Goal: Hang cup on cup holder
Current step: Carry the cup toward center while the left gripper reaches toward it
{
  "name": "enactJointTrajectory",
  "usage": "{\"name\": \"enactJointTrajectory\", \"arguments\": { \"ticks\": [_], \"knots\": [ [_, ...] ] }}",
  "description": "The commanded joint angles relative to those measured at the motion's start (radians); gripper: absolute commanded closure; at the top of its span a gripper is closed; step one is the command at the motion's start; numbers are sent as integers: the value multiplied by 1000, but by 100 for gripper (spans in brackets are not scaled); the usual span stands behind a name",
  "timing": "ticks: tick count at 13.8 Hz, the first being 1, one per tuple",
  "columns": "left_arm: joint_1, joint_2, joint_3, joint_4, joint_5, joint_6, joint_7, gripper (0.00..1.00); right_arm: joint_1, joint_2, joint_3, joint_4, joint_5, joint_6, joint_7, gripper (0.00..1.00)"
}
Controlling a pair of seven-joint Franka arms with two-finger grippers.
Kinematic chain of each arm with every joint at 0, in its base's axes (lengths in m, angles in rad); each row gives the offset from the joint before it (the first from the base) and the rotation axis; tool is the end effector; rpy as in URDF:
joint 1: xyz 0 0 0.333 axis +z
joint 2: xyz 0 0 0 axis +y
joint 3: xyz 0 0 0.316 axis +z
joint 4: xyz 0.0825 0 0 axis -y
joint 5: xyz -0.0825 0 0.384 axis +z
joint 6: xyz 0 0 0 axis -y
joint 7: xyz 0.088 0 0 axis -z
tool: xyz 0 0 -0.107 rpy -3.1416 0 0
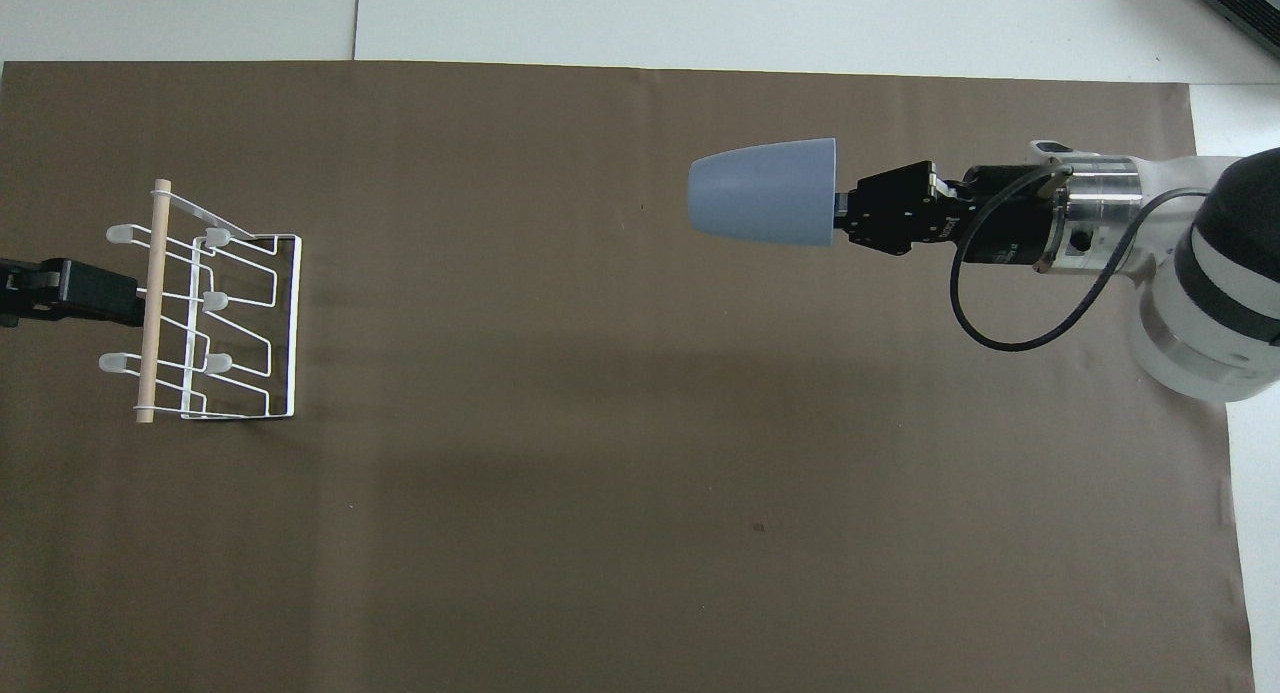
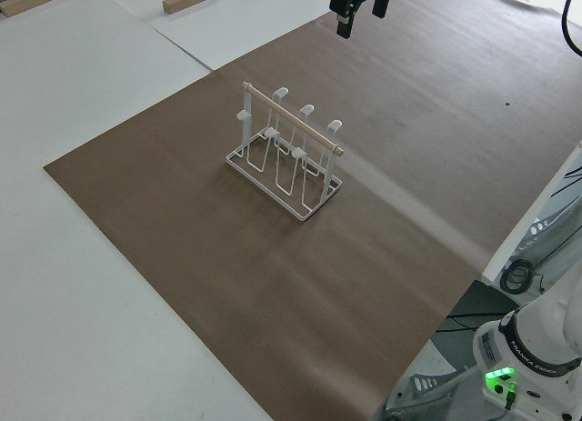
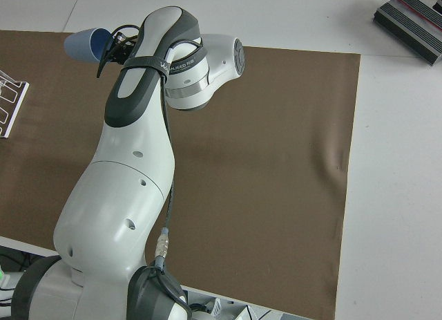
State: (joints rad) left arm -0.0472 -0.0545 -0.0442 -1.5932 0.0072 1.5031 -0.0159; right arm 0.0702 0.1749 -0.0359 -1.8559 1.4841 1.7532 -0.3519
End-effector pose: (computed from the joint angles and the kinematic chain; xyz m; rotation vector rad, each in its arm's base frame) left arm 0.5283 -0.0483 0.6377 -3.1274 0.1174 0.0549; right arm 0.6049 0.1110 0.4788 -1.7274 0.1569 -0.0020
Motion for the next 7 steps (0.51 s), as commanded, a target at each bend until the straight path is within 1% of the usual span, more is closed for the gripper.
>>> {"name": "enactJointTrajectory", "arguments": {
  "ticks": [1,4,7],
  "knots": [
    [-14,-25,-12,-18,-28,-17,-25,0,46,-49,2,-72,85,67,11,100],
    [-36,-18,-16,-11,-119,22,-185,0,106,-51,2,-77,143,143,11,100],
    [-40,-10,-23,-4,-239,52,-355,0,155,-44,2,-88,195,161,8,100]
  ]
}}
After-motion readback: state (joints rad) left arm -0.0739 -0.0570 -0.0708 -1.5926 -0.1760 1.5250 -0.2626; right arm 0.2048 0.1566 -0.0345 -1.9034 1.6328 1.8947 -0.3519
